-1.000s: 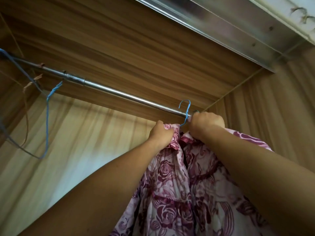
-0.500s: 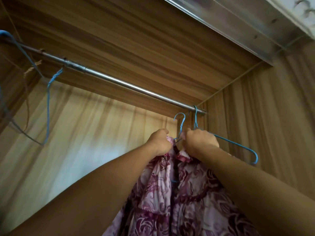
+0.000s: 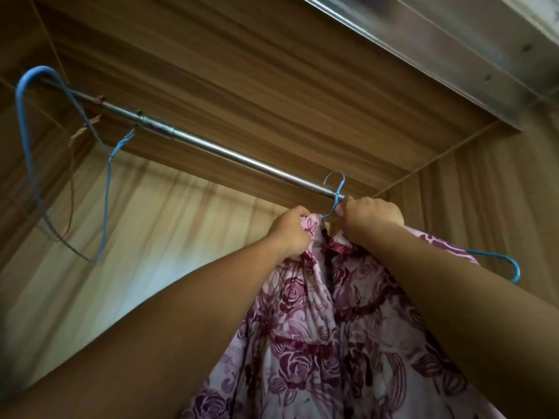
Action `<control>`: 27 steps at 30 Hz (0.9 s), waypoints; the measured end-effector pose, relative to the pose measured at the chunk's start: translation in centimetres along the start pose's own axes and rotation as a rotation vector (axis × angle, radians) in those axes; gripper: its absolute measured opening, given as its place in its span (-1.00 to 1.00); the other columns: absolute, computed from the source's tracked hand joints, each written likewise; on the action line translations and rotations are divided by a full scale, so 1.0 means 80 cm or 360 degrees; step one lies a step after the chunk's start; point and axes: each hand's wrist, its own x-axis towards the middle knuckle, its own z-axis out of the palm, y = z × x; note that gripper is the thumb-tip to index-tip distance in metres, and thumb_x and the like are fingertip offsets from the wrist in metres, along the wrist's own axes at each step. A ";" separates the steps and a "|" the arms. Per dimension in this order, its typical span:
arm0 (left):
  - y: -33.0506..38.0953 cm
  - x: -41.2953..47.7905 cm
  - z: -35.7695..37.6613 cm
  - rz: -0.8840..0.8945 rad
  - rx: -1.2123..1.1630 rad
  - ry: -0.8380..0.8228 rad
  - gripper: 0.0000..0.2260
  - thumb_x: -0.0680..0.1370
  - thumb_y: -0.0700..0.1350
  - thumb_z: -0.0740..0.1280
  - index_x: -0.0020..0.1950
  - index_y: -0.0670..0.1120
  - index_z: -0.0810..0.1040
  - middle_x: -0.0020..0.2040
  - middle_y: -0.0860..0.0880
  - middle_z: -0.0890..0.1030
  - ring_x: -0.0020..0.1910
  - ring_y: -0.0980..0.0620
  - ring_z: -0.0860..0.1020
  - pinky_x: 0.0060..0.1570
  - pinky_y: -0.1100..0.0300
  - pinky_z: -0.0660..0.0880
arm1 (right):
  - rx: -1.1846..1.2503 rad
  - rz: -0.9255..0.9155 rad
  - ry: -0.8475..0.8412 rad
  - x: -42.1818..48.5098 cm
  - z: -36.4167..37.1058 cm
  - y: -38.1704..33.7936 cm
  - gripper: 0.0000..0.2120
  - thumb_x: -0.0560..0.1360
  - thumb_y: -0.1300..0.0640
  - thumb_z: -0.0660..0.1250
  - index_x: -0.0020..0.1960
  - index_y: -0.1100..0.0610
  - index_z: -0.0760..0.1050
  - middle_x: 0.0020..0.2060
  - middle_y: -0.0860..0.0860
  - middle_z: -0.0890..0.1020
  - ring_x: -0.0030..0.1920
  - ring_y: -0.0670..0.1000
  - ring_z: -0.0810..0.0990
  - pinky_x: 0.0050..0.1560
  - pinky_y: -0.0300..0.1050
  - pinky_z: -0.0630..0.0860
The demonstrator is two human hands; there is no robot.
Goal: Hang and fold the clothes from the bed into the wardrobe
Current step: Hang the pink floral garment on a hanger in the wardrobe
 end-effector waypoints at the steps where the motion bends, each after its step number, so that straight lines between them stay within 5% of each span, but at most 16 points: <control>1: -0.005 -0.001 -0.001 -0.0025 -0.0010 -0.0021 -0.63 0.50 -0.31 0.30 0.26 -0.03 0.55 0.13 -0.08 0.65 0.09 -0.11 0.61 0.11 0.04 0.58 | -0.0001 -0.0012 -0.0035 -0.001 0.005 -0.004 -0.69 0.66 -0.02 0.08 0.31 0.02 0.45 0.21 0.06 0.63 0.19 0.18 0.61 -0.02 0.02 0.40; 9: -0.030 -0.019 0.010 -0.0091 -0.0153 -0.0064 -0.63 0.48 -0.32 0.31 0.21 0.02 0.53 0.05 -0.04 0.64 0.04 -0.10 0.62 -0.01 0.11 0.55 | 0.0009 -0.0084 -0.0138 -0.030 0.024 -0.006 -0.71 0.64 -0.05 0.06 0.26 0.05 0.38 0.18 0.11 0.63 0.14 0.22 0.62 -0.09 0.03 0.35; 14: -0.030 -0.019 0.007 -0.0176 -0.0291 -0.0036 -0.67 0.47 -0.34 0.28 0.16 -0.03 0.55 0.05 -0.10 0.64 0.07 -0.15 0.61 0.03 0.05 0.56 | -0.0370 0.0017 -0.0213 -0.052 -0.007 0.001 -0.59 0.57 -0.21 0.04 0.28 -0.05 0.42 0.23 0.00 0.59 0.27 0.16 0.50 0.03 0.04 0.37; 20: -0.022 -0.027 0.008 -0.0227 -0.0256 -0.0055 -0.62 0.50 -0.35 0.28 0.25 -0.03 0.47 0.12 -0.15 0.60 0.12 -0.19 0.60 0.05 0.07 0.55 | -0.0567 0.0066 -0.0405 -0.081 -0.028 0.002 -0.61 0.58 0.07 0.19 0.40 0.02 0.45 0.24 0.08 0.54 0.30 0.16 0.45 -0.04 0.00 0.55; 27: -0.020 -0.045 0.016 -0.0097 -0.0144 -0.0044 -0.63 0.53 -0.28 0.30 0.30 -0.06 0.35 0.00 -0.12 0.53 -0.13 -0.11 0.49 -0.19 0.13 0.38 | 0.0154 0.0297 -0.0170 -0.102 -0.018 0.014 -0.63 0.59 0.08 0.22 0.37 0.12 0.49 0.20 0.29 0.50 0.15 0.34 0.56 0.13 0.06 0.51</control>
